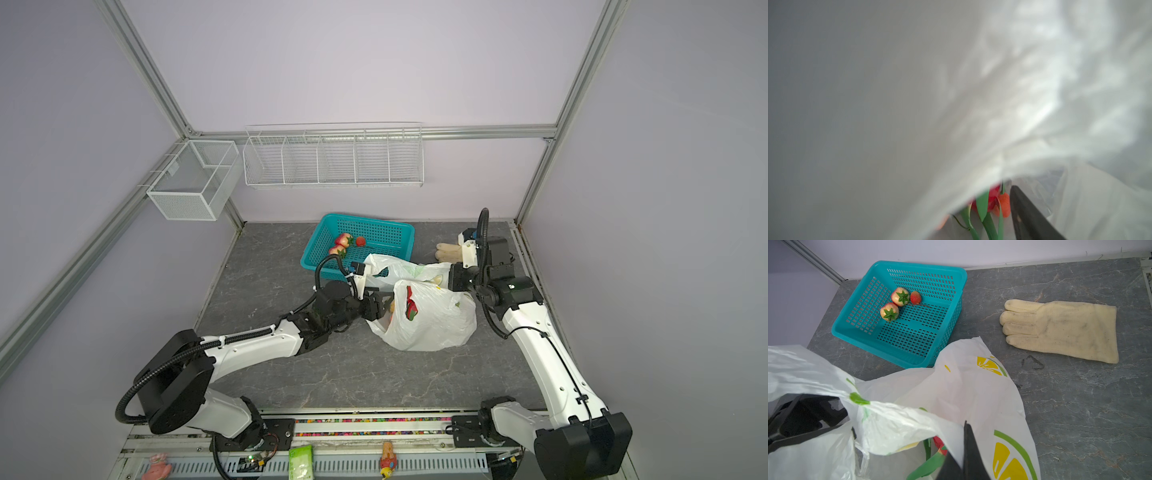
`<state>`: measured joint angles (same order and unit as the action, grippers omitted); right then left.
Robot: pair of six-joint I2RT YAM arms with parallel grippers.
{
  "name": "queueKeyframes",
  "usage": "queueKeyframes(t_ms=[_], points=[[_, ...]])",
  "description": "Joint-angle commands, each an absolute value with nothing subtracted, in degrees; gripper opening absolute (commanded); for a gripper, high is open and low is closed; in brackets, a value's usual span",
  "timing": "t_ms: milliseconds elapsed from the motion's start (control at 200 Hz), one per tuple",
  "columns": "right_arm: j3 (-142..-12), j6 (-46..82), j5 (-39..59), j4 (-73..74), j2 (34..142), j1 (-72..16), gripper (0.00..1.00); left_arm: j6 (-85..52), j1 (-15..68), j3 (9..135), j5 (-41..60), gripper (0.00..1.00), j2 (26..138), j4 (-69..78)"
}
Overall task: Place the fake fruits into the plastic bag and tie a complex knot
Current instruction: 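Withdraw the left gripper from the bag toward the teal basket, then lower the left gripper into the basket and grasp the large strawberry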
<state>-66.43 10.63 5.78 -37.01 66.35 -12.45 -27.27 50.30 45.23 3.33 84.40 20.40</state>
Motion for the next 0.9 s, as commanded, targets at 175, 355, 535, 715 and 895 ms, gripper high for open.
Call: queueKeyframes(t_ms=[175, 355, 535, 715, 895], points=[[-67.1, 10.0, 5.4, -36.9, 65.9, -12.2, 0.06, -26.1, 49.1, 45.6, 15.7, 0.62, 77.4, 7.9], [-67.1, 9.9, 5.0, -36.7, 65.8, -12.1, 0.06, -20.5, 48.2, 45.8, 25.3, 0.60, 73.0, 0.5], [-67.4, 9.7, 4.8, -36.8, 65.9, -12.2, 0.06, -16.7, 46.3, 44.3, 24.9, 0.59, 63.8, -6.3], [-67.3, 9.6, 4.6, -36.5, 65.5, -12.2, 0.06, -25.7, 35.0, 41.9, 16.4, 0.60, 56.2, -6.2], [-67.5, 10.0, 5.8, -36.1, 66.4, -12.1, 0.06, -26.5, 27.3, 49.6, 1.1, 0.63, 64.1, -10.6]])
